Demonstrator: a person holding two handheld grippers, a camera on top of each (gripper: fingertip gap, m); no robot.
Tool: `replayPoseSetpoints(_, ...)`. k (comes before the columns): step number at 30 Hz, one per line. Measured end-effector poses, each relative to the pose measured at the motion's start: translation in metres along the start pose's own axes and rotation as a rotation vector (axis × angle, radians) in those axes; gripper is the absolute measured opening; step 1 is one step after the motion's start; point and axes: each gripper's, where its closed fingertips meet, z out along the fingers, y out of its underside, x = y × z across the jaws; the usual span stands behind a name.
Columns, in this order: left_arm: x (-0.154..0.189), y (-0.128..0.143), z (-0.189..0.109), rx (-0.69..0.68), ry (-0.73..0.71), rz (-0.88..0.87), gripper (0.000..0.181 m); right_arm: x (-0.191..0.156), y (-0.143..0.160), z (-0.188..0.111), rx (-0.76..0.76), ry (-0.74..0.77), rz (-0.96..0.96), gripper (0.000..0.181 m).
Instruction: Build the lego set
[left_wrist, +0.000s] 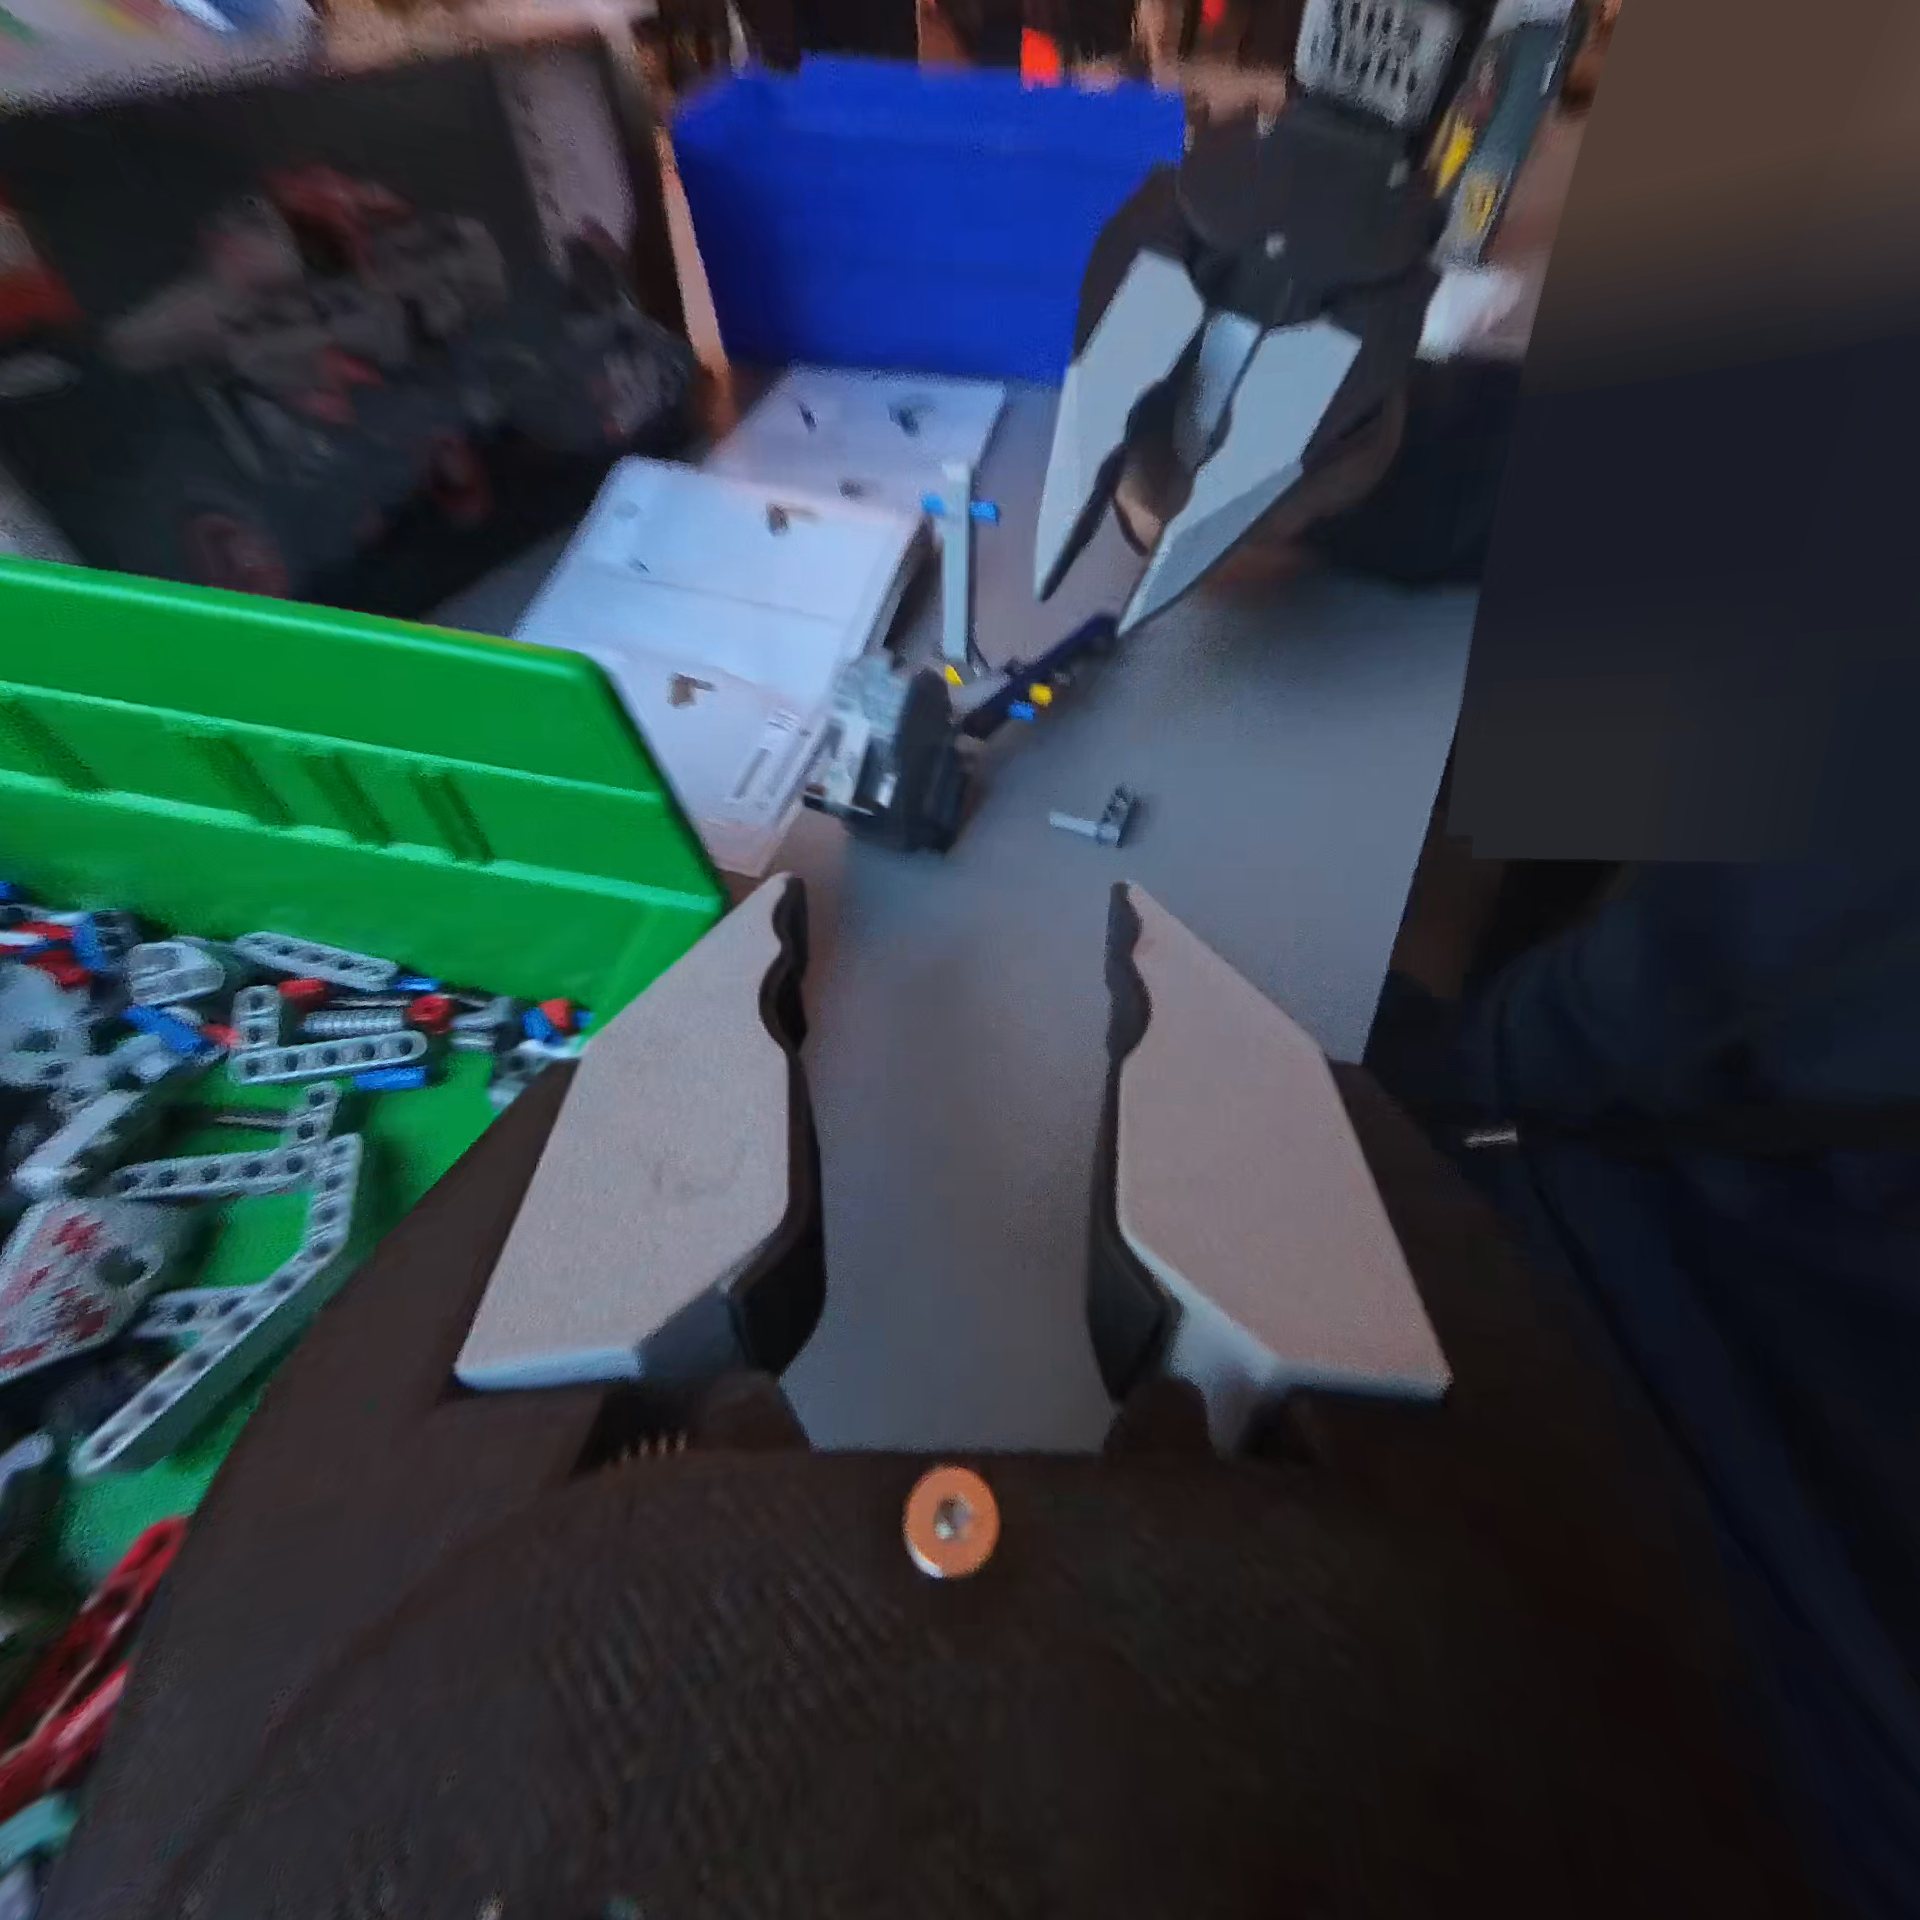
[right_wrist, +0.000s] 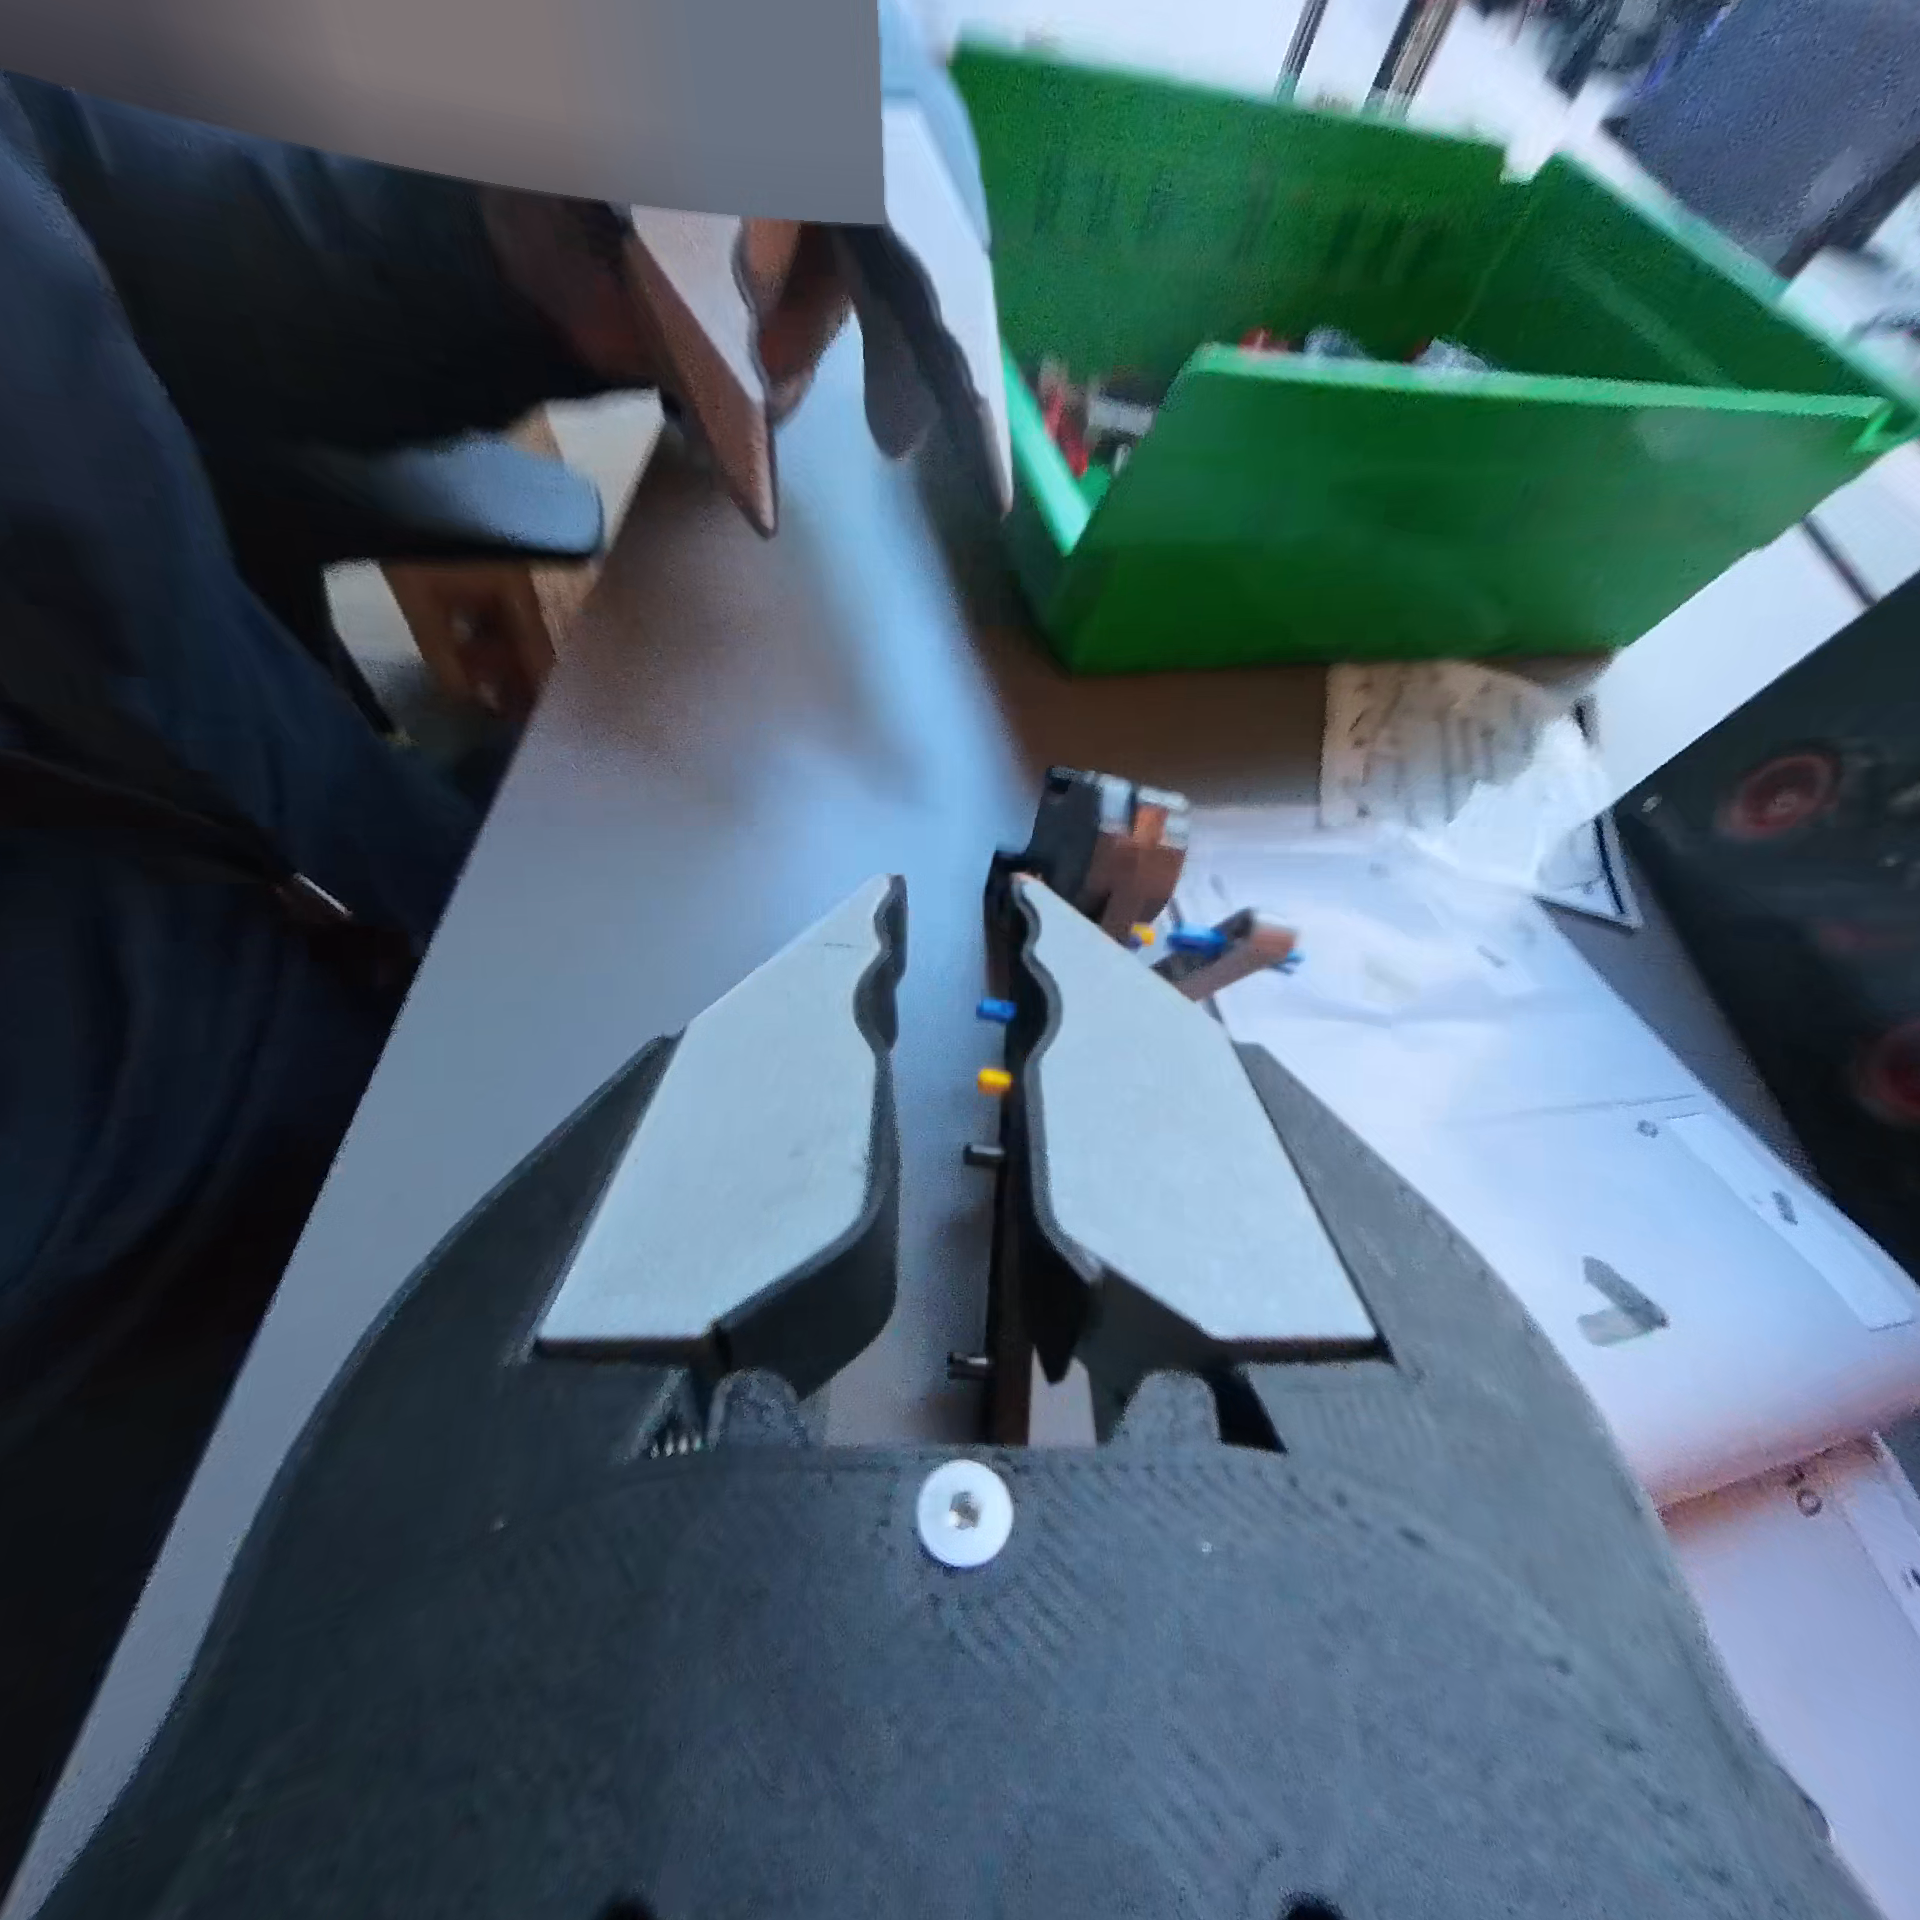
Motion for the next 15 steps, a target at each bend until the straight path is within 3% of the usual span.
replayPoseSetpoints(4, -0.024, -0.030, -0.049, 0.147, -0.091, 0.072, 0.061, 0.026, -0.030, -0.031, 0.214, 0.089, 0.057, 0.027)
replayPoseSetpoints(7, -0.050, -0.077, -0.092, 0.286, -0.229, 0.184, 0.047, 0.060, -0.035, -0.058, 0.296, 0.245, 0.095, 0.030)
replayPoseSetpoints(10, -0.106, -0.127, -0.134, 0.437, -0.477, 0.187, 0.025, 0.090, -0.028, -0.081, 0.335, 0.366, 0.171, 0.042)
replayPoseSetpoints(12, -0.128, -0.134, -0.131, 0.394, -0.438, 0.130, 0.020, 0.102, -0.022, -0.093, 0.362, 0.402, 0.221, 0.041)
replayPoseSetpoints(15, -0.137, -0.111, -0.085, 0.174, -0.224, -0.045, 0.033, 0.114, -0.013, -0.100, 0.378, 0.418, 0.289, 0.039)
